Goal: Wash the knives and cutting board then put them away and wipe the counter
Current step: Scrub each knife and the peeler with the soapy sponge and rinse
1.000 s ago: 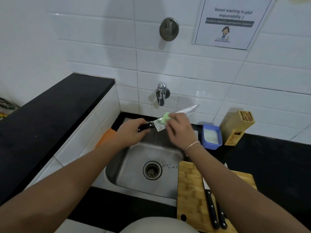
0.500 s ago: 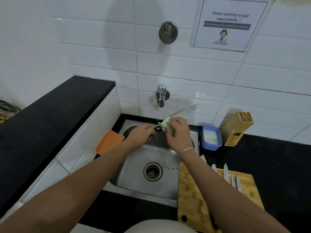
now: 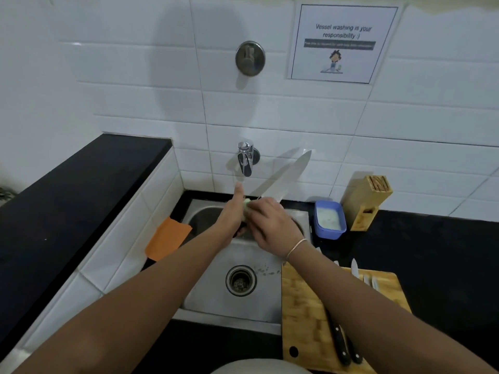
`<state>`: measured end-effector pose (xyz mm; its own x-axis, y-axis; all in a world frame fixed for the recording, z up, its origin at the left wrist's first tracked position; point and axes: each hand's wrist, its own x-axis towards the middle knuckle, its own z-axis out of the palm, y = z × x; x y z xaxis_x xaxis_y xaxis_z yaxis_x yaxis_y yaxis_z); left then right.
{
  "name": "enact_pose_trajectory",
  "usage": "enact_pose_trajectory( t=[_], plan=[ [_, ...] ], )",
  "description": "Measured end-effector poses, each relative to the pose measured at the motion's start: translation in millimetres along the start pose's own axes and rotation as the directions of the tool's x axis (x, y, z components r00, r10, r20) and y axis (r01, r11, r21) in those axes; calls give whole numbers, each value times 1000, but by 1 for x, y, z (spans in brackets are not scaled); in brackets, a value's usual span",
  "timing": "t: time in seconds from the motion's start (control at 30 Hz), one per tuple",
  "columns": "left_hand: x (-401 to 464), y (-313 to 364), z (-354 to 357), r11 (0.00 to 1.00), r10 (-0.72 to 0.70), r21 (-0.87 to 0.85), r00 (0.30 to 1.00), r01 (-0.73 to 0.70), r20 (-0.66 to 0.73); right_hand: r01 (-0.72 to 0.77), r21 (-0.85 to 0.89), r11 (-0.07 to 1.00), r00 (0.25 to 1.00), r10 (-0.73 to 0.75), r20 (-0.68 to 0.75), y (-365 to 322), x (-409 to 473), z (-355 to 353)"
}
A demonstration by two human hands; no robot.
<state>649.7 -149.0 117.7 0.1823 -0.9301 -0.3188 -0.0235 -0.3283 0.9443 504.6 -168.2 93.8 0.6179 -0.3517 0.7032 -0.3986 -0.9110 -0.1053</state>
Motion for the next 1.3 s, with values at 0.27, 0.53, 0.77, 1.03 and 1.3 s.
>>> enact_pose_trajectory(
  t=[0.27, 0.53, 0.77, 1.03, 1.3],
  plan=[
    [-4, 9, 16, 994, 64, -82, 997, -67, -30, -22, -27, 999, 1000, 23, 14, 8, 0, -9],
    [-2, 12, 26, 987, 129, -91, 991, -132, -35, -281, 19, 959, 932, 278, -235, -2, 1, -15],
    [4, 11, 34, 983, 75, -169, 997, -78, -21, -333, 128, 934, 919, 352, -181, -25, -27, 2],
    [6, 19, 51, 905, 70, -425, 988, -5, 137, -644, 745, 174, 225, 974, -34, -37, -1, -3],
    [3, 24, 63, 895, 151, -441, 975, -65, 161, -428, 902, -55, 15, 998, 68, -20, 28, -25]
  ],
)
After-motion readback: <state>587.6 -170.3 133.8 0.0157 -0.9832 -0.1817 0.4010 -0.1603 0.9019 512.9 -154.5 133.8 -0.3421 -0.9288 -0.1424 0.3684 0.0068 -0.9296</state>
